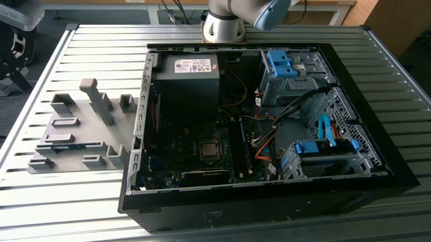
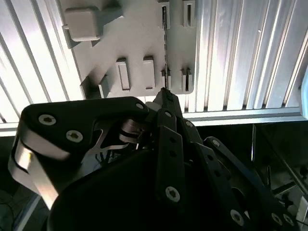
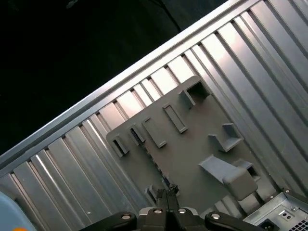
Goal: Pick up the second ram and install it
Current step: 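Pick up the second ram and move it above second insertion slot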
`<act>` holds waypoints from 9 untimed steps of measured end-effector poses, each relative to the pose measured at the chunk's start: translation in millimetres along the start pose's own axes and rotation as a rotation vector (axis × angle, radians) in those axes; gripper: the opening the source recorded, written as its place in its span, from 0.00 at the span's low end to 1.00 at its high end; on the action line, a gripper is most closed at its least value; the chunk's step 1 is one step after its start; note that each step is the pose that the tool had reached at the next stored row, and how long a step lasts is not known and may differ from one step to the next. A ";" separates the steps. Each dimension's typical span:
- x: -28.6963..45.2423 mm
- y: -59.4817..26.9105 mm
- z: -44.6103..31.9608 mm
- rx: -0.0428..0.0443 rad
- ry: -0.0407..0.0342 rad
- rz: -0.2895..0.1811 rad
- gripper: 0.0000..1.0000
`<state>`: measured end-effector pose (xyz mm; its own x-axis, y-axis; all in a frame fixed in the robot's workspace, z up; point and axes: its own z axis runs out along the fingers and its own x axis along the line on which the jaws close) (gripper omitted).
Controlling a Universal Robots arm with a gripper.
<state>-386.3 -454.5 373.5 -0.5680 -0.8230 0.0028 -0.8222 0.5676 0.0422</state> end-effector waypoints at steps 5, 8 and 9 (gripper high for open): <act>0.0 0.0 0.5 0.0002 0.0032 -0.077 0.11; 0.0 0.0 0.8 0.0003 0.0055 -0.130 0.11; 0.0 0.0 0.9 0.0004 0.0062 -0.147 0.11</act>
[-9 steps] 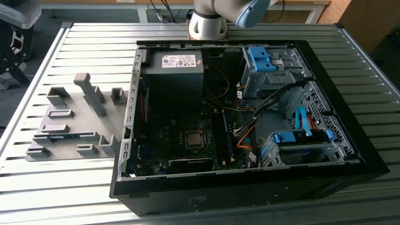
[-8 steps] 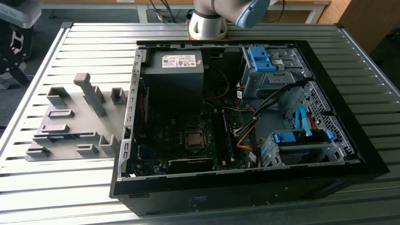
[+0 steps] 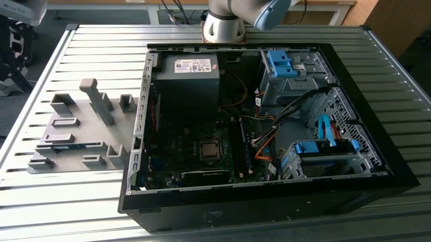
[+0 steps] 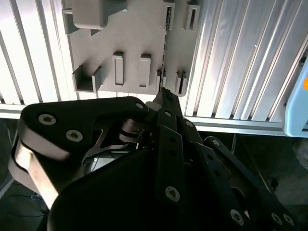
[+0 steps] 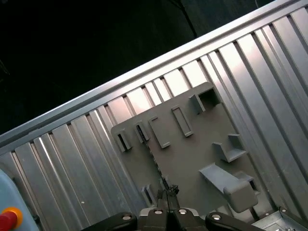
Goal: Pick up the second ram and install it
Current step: 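Pick up the second ram and move it above second insertion slot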
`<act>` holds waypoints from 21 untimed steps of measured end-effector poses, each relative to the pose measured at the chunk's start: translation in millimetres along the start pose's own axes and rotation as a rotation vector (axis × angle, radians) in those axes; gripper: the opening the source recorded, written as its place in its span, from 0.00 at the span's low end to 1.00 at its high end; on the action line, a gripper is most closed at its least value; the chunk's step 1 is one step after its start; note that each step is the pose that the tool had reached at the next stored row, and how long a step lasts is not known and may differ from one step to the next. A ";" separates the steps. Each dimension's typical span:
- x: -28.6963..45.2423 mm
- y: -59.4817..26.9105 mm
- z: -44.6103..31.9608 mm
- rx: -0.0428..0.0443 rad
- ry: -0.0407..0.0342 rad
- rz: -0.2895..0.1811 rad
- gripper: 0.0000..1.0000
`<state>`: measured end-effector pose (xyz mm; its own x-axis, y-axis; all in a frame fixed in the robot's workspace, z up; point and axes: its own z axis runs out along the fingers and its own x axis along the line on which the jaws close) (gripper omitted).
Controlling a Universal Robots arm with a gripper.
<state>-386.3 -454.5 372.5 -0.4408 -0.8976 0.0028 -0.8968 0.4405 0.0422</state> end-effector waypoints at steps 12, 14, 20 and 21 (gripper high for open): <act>0.0 -0.1 1.2 0.0006 0.0090 -0.212 0.11; 0.0 -0.1 1.2 0.0006 0.0101 -0.239 0.11; 0.0 -0.1 1.3 0.0007 0.0103 -0.243 0.11; 0.0 0.0 1.3 0.0007 0.0103 -0.243 0.11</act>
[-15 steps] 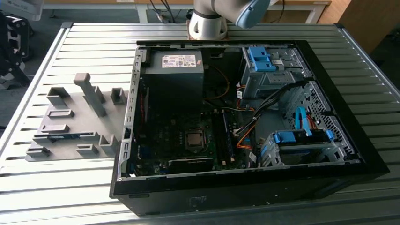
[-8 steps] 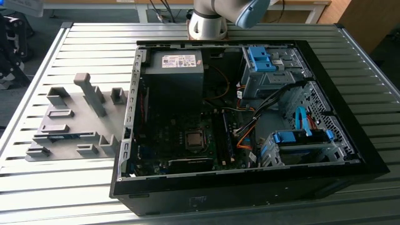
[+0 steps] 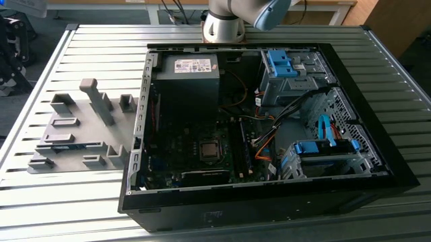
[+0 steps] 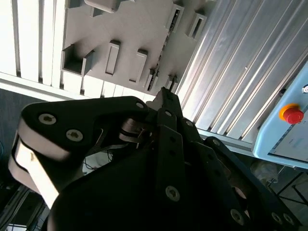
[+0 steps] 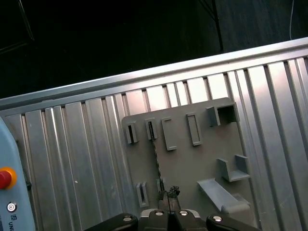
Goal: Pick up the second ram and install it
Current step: 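Pick up the second ram and move it above second insertion slot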
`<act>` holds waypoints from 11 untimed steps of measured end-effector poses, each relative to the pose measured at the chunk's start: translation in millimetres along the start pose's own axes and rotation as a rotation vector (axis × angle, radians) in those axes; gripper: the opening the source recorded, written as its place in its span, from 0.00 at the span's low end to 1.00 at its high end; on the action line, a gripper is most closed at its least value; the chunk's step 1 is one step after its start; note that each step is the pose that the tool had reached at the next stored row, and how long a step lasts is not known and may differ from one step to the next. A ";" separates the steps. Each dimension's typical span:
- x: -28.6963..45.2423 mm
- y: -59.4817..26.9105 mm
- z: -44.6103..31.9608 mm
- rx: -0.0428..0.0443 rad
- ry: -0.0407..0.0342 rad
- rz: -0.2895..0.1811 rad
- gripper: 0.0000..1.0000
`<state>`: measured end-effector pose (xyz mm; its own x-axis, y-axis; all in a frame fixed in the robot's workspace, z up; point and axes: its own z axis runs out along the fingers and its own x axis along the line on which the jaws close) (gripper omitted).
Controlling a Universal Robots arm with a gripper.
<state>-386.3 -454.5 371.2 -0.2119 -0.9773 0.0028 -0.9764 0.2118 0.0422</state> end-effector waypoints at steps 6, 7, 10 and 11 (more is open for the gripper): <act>0.0 0.0 0.1 0.0001 0.0011 -0.030 0.11; 0.0 0.0 0.2 0.0002 0.0019 -0.048 0.11; 0.0 0.0 0.6 0.0003 0.0043 -0.101 0.11; 0.0 -0.1 0.8 0.0003 0.0050 -0.119 0.11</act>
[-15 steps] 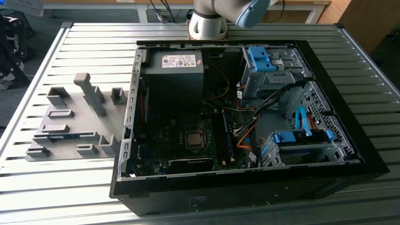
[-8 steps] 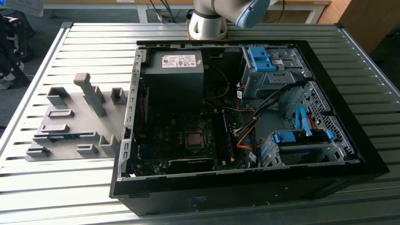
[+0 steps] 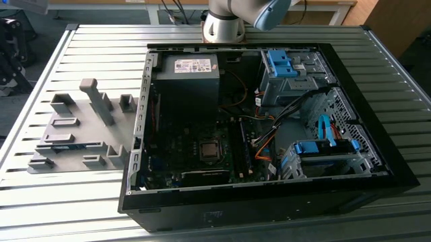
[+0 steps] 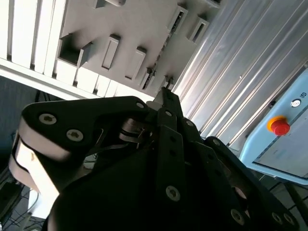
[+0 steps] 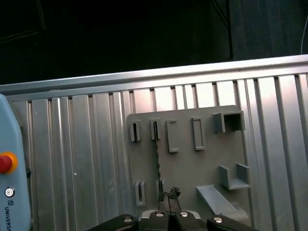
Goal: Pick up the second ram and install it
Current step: 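Pick up the second ram and move it above second insertion slot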
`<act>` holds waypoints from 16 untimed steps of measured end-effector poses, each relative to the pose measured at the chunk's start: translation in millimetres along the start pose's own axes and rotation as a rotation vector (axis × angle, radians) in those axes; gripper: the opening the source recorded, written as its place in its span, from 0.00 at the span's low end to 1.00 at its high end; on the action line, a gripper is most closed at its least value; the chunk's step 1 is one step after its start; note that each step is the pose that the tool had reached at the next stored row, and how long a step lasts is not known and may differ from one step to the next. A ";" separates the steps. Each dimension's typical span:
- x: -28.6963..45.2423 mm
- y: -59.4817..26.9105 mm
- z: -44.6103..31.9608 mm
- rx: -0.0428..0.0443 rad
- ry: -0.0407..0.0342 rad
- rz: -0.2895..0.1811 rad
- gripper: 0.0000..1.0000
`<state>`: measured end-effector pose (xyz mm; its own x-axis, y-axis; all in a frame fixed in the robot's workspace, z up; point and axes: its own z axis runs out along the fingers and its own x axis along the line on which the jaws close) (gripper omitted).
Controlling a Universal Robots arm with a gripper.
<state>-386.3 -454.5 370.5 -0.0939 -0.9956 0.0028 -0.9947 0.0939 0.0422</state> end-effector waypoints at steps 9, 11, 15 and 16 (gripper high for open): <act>-0.1 -0.1 1.0 0.0011 -0.0391 -0.080 0.11; 0.0 -0.1 1.3 0.0029 -0.0385 -0.101 0.11; 0.0 -0.1 2.4 0.0019 -0.0355 -0.173 0.11; 0.1 -0.1 2.3 0.0017 -0.0351 -0.183 0.11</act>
<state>-386.4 -454.5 368.1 0.0872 -0.9954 -0.0396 -0.9954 -0.0887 0.0371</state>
